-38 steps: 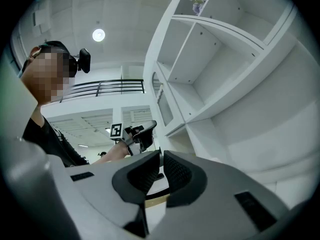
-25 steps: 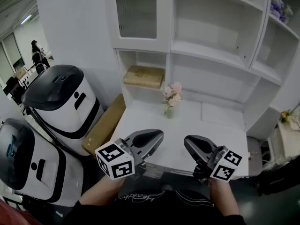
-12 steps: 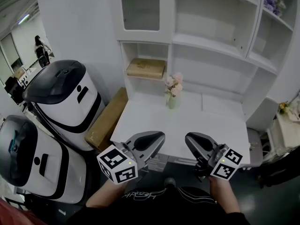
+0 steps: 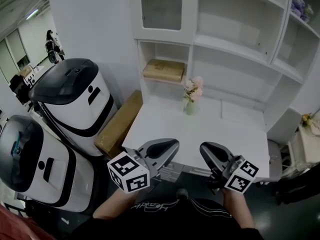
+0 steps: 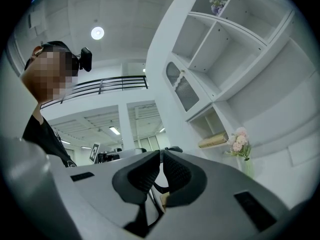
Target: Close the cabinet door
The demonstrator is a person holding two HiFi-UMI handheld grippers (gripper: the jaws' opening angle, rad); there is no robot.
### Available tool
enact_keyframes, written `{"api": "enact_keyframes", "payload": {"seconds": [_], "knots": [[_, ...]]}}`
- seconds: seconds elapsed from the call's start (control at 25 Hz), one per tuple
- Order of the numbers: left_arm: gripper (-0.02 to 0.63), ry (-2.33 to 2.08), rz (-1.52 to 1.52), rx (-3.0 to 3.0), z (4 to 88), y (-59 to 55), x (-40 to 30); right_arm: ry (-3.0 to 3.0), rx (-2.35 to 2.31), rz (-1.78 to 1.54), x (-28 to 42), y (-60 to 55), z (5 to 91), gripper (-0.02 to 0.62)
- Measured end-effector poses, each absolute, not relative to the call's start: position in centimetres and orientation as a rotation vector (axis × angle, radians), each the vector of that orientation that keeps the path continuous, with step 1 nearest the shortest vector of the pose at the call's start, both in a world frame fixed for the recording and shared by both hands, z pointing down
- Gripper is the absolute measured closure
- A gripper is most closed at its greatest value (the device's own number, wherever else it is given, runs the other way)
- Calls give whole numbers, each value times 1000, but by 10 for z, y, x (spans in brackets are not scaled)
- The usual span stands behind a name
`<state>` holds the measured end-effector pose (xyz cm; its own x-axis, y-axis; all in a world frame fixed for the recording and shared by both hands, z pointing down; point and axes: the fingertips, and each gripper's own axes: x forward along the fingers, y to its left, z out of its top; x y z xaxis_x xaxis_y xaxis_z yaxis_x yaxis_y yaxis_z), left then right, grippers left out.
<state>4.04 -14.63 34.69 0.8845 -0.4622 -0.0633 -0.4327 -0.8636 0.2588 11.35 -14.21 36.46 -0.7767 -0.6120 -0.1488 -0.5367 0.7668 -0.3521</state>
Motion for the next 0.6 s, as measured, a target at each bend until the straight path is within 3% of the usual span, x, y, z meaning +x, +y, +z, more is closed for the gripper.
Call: {"api": "enact_keyframes", "payload": {"seconds": [0.6], "knots": [[577,-630,-195,2797,356,-160,54,2699,-953,-453,129,-153,373,543]]}}
